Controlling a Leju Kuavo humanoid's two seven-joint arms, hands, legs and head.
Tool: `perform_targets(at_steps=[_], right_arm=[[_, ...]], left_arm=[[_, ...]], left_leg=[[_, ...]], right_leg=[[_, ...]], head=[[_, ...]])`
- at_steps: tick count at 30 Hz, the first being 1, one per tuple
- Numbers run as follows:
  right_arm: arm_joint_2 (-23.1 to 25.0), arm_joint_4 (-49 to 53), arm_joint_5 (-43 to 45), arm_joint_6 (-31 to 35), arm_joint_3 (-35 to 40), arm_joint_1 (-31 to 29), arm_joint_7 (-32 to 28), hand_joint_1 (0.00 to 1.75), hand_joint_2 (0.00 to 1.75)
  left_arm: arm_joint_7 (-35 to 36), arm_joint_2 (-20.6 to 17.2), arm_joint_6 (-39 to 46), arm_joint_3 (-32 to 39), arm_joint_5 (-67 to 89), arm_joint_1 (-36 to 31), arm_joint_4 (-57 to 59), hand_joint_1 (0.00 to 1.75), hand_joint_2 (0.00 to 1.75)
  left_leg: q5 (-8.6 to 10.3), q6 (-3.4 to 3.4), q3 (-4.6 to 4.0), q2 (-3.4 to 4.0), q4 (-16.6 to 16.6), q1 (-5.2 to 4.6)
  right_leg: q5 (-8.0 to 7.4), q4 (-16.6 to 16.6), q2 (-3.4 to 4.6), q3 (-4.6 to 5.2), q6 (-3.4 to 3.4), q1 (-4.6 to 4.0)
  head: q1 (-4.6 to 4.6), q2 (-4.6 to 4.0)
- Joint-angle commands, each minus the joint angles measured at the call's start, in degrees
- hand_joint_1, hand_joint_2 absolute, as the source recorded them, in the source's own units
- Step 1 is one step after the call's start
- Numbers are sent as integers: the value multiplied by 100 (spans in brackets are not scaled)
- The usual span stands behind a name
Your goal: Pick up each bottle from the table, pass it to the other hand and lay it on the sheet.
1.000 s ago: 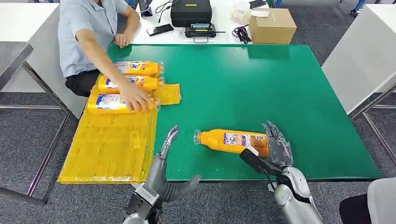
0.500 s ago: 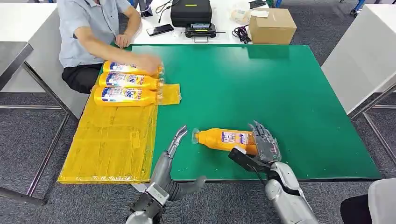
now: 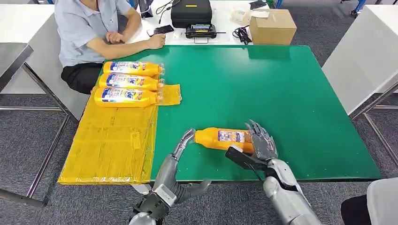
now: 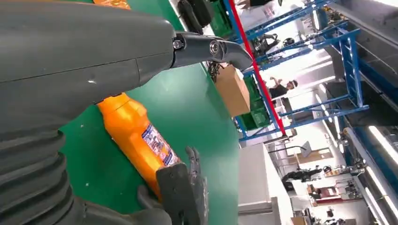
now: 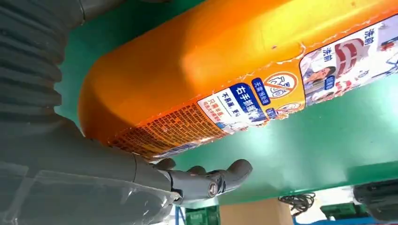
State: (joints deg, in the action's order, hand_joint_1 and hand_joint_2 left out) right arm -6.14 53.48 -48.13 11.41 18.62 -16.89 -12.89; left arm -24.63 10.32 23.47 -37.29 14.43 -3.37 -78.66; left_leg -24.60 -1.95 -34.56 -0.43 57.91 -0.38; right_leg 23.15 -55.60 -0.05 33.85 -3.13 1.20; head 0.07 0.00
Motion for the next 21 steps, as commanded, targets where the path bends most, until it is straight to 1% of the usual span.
perform_targets(at_steps=[1, 8, 10, 14, 20, 21], right_arm=[[35, -719, -3, -233, 323, -214, 290, 175, 175], [19, -791, 118, -308, 284, -154, 333, 175, 175], [16, -945, 122, -385, 345, -175, 319, 175, 175], [68, -1085, 222, -408, 330, -161, 209, 175, 175], [123, -1068, 362, -408, 325, -130, 118, 175, 175], [144, -976, 556, -446, 237, -89, -21, 175, 175]], left_arm=[[63, -116, 21, -116, 95, -192, 348, 0, 175], [51, -112, 50, -103, 122, -202, 342, 0, 175], [-21, -103, 220, -119, 286, -238, 390, 0, 175], [-15, -95, 215, -117, 258, -256, 401, 0, 175], [-9, -104, 186, -115, 230, -249, 393, 0, 175], [-19, -93, 203, -95, 193, -240, 385, 0, 175]], left_leg=[[-2, 8, 15, 6, -5, 5], [-5, 14, 37, -2, -9, 12], [-5, 15, 41, -4, -11, 12], [-3, 9, 36, 0, -7, 8], [-2, 13, 56, -1, -10, 12], [-3, 11, 62, 3, -9, 10]], right_leg=[[1, 8, 0, -16, 9, -6], [6, 15, -9, -40, 17, -13], [6, 18, -12, -46, 18, -13], [3, 12, -8, -36, 10, -9], [2, 18, -13, -57, 17, -13], [3, 16, -9, -60, 14, -11]], head=[[0, 0], [0, 0], [0, 0], [0, 0], [2, 0], [0, 0]])
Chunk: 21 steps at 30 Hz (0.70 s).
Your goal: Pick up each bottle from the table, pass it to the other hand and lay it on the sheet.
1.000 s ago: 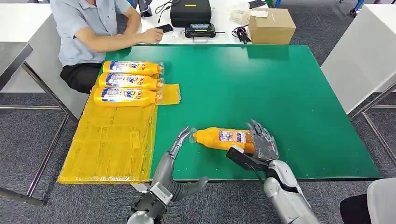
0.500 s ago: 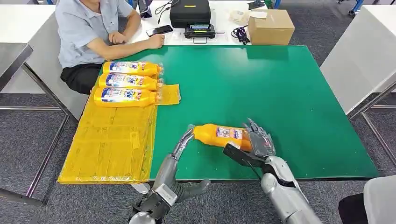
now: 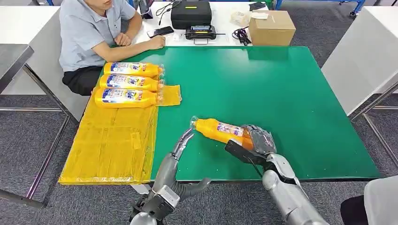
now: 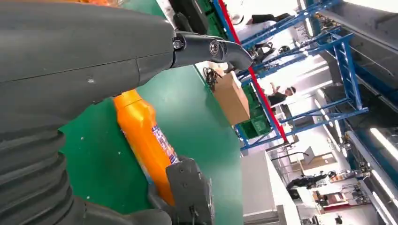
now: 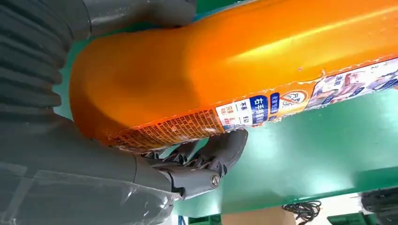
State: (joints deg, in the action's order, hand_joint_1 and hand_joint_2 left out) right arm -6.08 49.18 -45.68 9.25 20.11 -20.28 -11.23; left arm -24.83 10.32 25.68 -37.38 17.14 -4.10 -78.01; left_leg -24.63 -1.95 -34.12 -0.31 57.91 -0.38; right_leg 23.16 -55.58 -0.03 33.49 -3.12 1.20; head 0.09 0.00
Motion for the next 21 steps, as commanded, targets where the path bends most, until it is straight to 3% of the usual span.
perform_targets(at_steps=[1, 4, 12, 16, 21], right_arm=[[147, -497, 403, -236, 49, 273, -263, 175, 175], [202, -112, 811, -243, -134, 432, -557, 175, 175], [218, 64, 947, -287, -176, 510, -615, 175, 175], [331, 868, 1437, -179, -341, 765, -981, 175, 175], [349, 1056, 1506, -181, -338, 806, -997, 175, 175]], left_arm=[[-10, -81, 1, -64, -112, -158, 316, 0, 175], [-238, 79, 247, 189, -570, -62, 291, 0, 175], [-321, 128, 330, 234, -731, -77, 344, 0, 175], [-544, 271, 550, 454, -1838, -68, 401, 0, 175], [-564, 263, 576, 478, -2054, -80, 415, 0, 175]], left_leg=[[0, 16, 19, -9, -10, 15], [1, 15, 28, -7, -12, 13], [0, 8, 28, -2, -6, 7], [-2, 14, 23, -4, -3, 13], [-2, 10, 24, -2, -3, 9]], right_leg=[[1, 17, -13, -28, 18, -15], [1, 17, -12, -35, 17, -14], [1, 8, -6, -32, 9, -7], [3, 8, -9, -31, 16, -13], [3, 5, -6, -29, 11, -9]], head=[[0, 0], [0, 0], [-2, 0], [-2, 0], [-2, 0]])
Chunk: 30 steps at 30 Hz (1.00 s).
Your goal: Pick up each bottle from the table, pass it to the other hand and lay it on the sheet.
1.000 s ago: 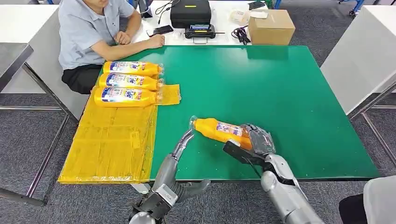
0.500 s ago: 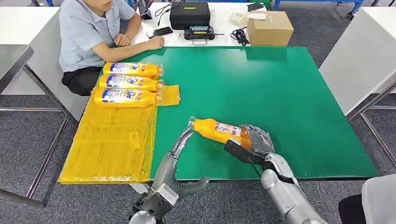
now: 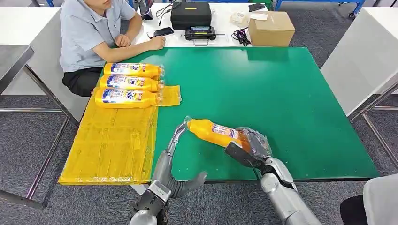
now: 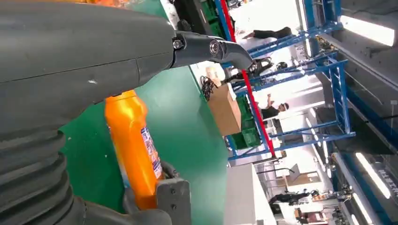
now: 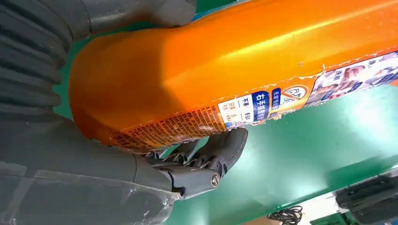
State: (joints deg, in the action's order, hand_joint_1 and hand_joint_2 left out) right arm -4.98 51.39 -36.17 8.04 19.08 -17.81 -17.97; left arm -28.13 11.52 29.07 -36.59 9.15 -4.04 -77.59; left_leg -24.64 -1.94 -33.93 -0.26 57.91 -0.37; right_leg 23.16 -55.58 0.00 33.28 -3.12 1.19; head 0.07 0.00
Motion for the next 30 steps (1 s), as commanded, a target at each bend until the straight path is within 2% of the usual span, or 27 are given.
perform_targets(at_steps=[1, 4, 8, 13, 18, 25, 30], right_arm=[[293, 1231, 824, -50, -273, 648, -338, 175, 175], [376, 1562, 981, 63, -301, 744, -410, 175, 175], [517, 1822, 1276, 103, -101, 708, -597, 175, 175], [529, 2060, 1609, 183, 223, 759, -696, 175, 175], [636, 1772, 1943, 241, 203, 801, -702, 175, 175], [653, 1602, 1969, 139, 365, 748, -754, 175, 175], [762, 1325, 1944, -133, 797, 676, -828, 175, 175]], left_arm=[[-310, 170, 472, 565, -1869, -38, 367, 0, 175], [56, 200, 453, 771, -2641, -46, 633, 0, 175], [702, 119, -208, 808, -3821, -138, 1081, 0, 175], [700, 17, -433, 615, -4166, -217, 1094, 0, 175], [707, -68, -636, 366, -4135, -256, 988, 0, 175], [690, -96, -743, 298, -4105, -290, 940, 0, 175], [548, -61, -912, 259, -4046, -351, 790, 0, 175]], left_leg=[[-3, 13, 0, -6, -3, 7], [-5, 12, -32, -7, 0, 6], [-7, 13, -39, 0, -4, 6], [-10, 18, -47, -6, -4, 7], [-9, 16, -51, -11, -2, 9], [-5, 12, -60, -10, -5, 4], [-2, 8, -70, -14, -3, 4]], right_leg=[[4, 3, -7, -4, 15, -7], [5, 0, 2, 25, 13, -6], [4, 3, 13, 33, 15, -6], [10, 0, 6, 41, 19, -8], [9, 1, 4, 43, 18, -10], [5, 1, 5, 51, 14, -5], [2, 0, 5, 60, 9, -4]], head=[[4, 0], [0, 0], [0, 0], [0, 0], [0, 0], [0, 0], [0, 0]])
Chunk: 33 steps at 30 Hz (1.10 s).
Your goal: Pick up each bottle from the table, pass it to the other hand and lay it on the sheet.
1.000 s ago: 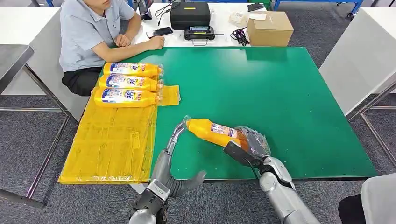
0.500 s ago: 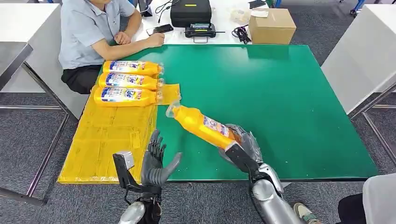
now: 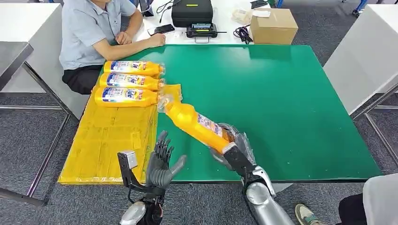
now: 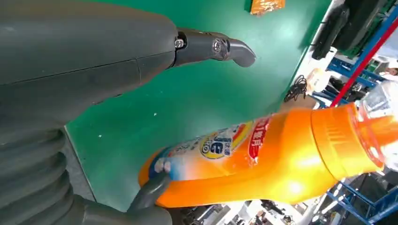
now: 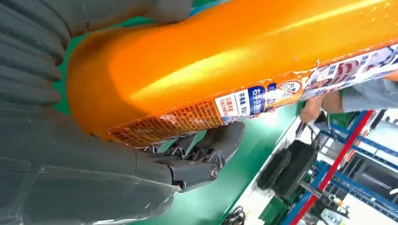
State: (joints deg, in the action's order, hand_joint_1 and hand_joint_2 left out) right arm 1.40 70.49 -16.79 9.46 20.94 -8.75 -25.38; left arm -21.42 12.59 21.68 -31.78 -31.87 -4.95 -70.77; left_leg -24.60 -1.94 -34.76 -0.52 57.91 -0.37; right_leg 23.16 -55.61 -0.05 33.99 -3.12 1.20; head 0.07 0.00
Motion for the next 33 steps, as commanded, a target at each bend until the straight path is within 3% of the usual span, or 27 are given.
perform_targets(at_steps=[1, 12, 17, 33], right_arm=[[137, -609, 10, -300, 661, -241, -98, 175, 175], [105, -737, 96, -632, 1067, -320, -371, 175, 175], [145, -630, 705, -1355, 1105, -275, -480, 175, 175], [101, -715, 988, -1772, 1189, -290, -561, 175, 175]], left_arm=[[-130, -173, -210, -216, 38, -257, 69, 0, 175], [-144, -154, -407, -156, -33, -346, 31, 0, 175], [-138, -70, -471, -91, -182, -456, 147, 0, 175], [-366, -89, -529, -64, -191, -460, -41, 3, 175]], left_leg=[[-5, 8, 13, 13, -3, 5], [-10, 12, 23, 18, -1, 10], [-8, 13, 18, 9, 1, 10], [-9, 13, 20, 7, 0, 10]], right_leg=[[1, 5, 10, -11, 9, -6], [5, 3, 12, -20, 15, -9], [6, 2, 5, -18, 16, -10], [7, 2, 2, -20, 16, -10]], head=[[0, 0], [0, 0], [2, 0], [2, 0]])
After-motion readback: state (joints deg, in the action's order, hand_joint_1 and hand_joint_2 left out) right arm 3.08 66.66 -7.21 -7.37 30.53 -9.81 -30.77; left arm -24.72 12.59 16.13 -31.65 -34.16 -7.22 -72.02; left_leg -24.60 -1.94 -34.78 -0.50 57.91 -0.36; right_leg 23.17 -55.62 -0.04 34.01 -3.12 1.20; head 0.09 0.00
